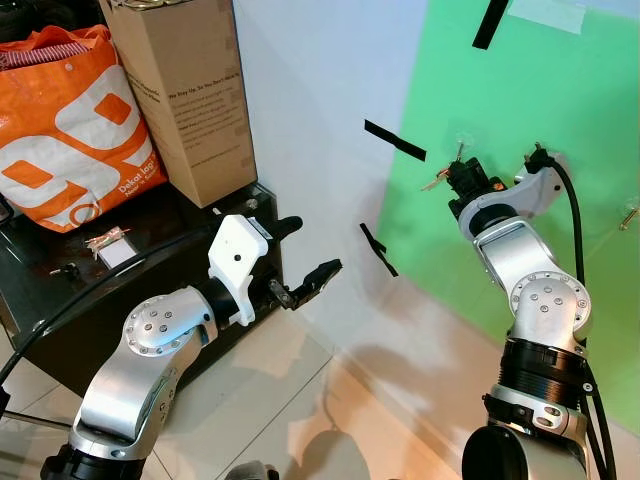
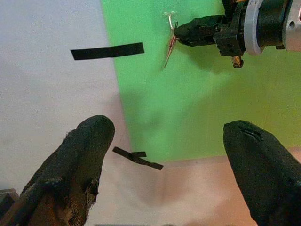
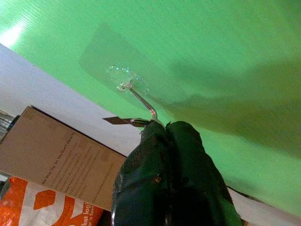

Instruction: Hang keys on a hook

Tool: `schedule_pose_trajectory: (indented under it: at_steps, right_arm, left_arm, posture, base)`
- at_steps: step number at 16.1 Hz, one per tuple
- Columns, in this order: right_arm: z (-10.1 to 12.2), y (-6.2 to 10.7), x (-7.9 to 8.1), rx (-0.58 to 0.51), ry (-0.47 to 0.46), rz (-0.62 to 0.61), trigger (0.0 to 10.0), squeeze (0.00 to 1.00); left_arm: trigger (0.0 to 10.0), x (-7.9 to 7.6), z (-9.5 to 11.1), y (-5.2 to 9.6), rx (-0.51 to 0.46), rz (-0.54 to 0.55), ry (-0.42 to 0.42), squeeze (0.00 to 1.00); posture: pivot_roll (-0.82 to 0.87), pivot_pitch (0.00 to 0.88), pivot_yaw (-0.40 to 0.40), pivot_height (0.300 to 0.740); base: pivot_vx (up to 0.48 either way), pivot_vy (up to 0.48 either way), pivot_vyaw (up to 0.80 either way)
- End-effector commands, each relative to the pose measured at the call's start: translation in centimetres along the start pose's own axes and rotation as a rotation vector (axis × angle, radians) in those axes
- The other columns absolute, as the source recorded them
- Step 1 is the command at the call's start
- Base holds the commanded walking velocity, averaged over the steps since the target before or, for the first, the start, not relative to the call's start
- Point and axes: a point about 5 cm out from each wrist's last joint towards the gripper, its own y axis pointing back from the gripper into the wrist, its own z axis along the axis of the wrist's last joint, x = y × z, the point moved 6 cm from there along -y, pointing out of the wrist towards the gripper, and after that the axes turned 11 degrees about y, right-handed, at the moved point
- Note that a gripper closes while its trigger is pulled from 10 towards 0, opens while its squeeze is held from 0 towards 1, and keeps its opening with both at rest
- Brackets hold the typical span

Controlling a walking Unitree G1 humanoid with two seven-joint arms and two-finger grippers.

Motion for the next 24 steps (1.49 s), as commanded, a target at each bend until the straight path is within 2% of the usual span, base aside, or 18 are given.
schedule_pose_trajectory:
  at_steps: [1, 4, 7, 10, 11, 13, 15, 16, 18, 19, 20, 21, 22, 23, 24]
  right_arm:
    - [-1.3, 0.1, -1.1, 0.049, 0.009, -0.046, 10.0, 0.00]
    - [-1.3, 0.1, -1.2, 0.049, 0.022, -0.048, 10.0, 0.00]
    - [-1.3, 0.1, -1.2, 0.048, 0.030, -0.049, 10.0, 0.00]
    - [-1.2, 0.1, -1.1, 0.037, 0.038, -0.042, 10.0, 0.02]
    - [-1.1, 0.1, -1.1, 0.033, 0.046, -0.041, 10.0, 1.00]
    - [-1.1, 0.2, -1.1, 0.032, 0.050, -0.042, 10.0, 1.00]
    - [-1.2, 0.5, -1.4, 0.033, 0.112, -0.039, 10.0, 1.00]
    - [-1.4, 0.8, -1.2, 0.039, 0.096, -0.011, 10.0, 1.00]
    - [-2.3, 2.0, -0.5, 0.075, 0.183, 0.092, 10.0, 1.00]
    - [-3.1, 2.6, -0.6, 0.111, 0.269, 0.119, 10.0, 1.00]
    - [-3.4, 2.8, -0.7, 0.123, 0.303, 0.129, 10.0, 1.00]
    - [-4.0, 3.9, -0.7, 0.127, 0.418, 0.186, 10.0, 1.00]
    - [-4.9, 5.0, -1.6, 0.132, 0.535, 0.201, 10.0, 1.00]
    - [-4.5, 5.3, -2.3, 0.069, 0.658, 0.175, 10.0, 1.00]
    - [-4.8, 5.8, -2.3, 0.044, 0.779, 0.187, 10.0, 1.00]
  left_arm:
    - [10.0, -0.2, 0.8, -0.1, -0.021, -0.015, -0.008, 0.00]
    - [10.0, -0.4, 1.7, -0.2, -0.058, -0.024, 0.010, 0.00]
    - [10.0, -1.1, 3.5, -0.6, -0.115, -0.066, 0.044, 0.00]
    - [10.0, -1.0, 3.7, -0.7, -0.123, -0.066, 0.043, 0.00]
    - [10.0, -1.0, 3.8, -0.7, -0.123, -0.065, 0.044, 0.00]
    - [10.0, -0.9, 3.8, -0.7, -0.122, -0.064, 0.046, 0.00]
    - [10.0, -0.7, 3.7, -0.6, -0.117, -0.052, 0.054, 0.00]
    - [10.0, -0.6, 3.6, -0.6, -0.116, -0.045, 0.059, 0.00]
    - [10.0, -0.5, 2.3, -0.3, -0.084, -0.012, 0.071, 0.00]
    - [10.0, -0.4, 1.6, -0.2, -0.065, 0.012, 0.072, 0.00]
    - [10.0, -0.3, 1.3, -0.2, -0.057, 0.022, 0.074, 0.00]
    - [10.0, 0.3, 0.3, 0.1, -0.037, 0.094, 0.071, 0.00]
    - [10.0, 1.6, -1.5, 0.6, 0.029, 0.223, 0.039, 0.00]
    - [10.0, 2.3, -2.2, 1.1, 0.040, 0.297, 0.005, 0.00]
    - [10.0, 2.6, -2.8, 1.7, 0.046, 0.361, -0.009, 0.00]
  posture:
    - [0.00, 0.000, 0.009, 0.740]
    - [0.00, 0.000, 0.007, 0.740]
    - [0.00, 0.000, 0.007, 0.740]
    - [0.00, 0.000, 0.010, 0.740]
    - [0.00, 0.000, 0.011, 0.740]
    - [0.00, 0.000, 0.012, 0.740]
    - [-0.01, 0.000, 0.011, 0.740]
    - [-0.01, 0.000, 0.010, 0.740]
    - [-0.02, 0.000, 0.006, 0.740]
    - [-0.02, 0.000, 0.004, 0.740]
    - [-0.02, 0.000, 0.003, 0.740]
    - [-0.02, 0.000, -0.002, 0.740]
    - [-0.02, 0.000, -0.001, 0.740]
    - [-0.02, 0.000, -0.001, 0.740]
    - [-0.02, 0.000, -0.001, 0.740]
  base:
    - [0.000, 0.000, 0.00]
    - [0.000, 0.000, 0.00]
    - [0.000, 0.000, 0.00]
    - [0.000, 0.000, 0.00]
    - [0.000, 0.000, 0.00]
    - [0.000, 0.000, 0.00]
    - [0.000, 0.000, 0.00]
    - [0.000, 0.000, 0.00]
    - [0.000, 0.000, 0.00]
    - [0.000, 0.000, 0.00]
    - [0.000, 0.000, 0.00]
    - [0.000, 0.000, 0.00]
    - [0.000, 0.000, 0.00]
    - [0.000, 0.000, 0.80]
    - [0.000, 0.000, 0.77]
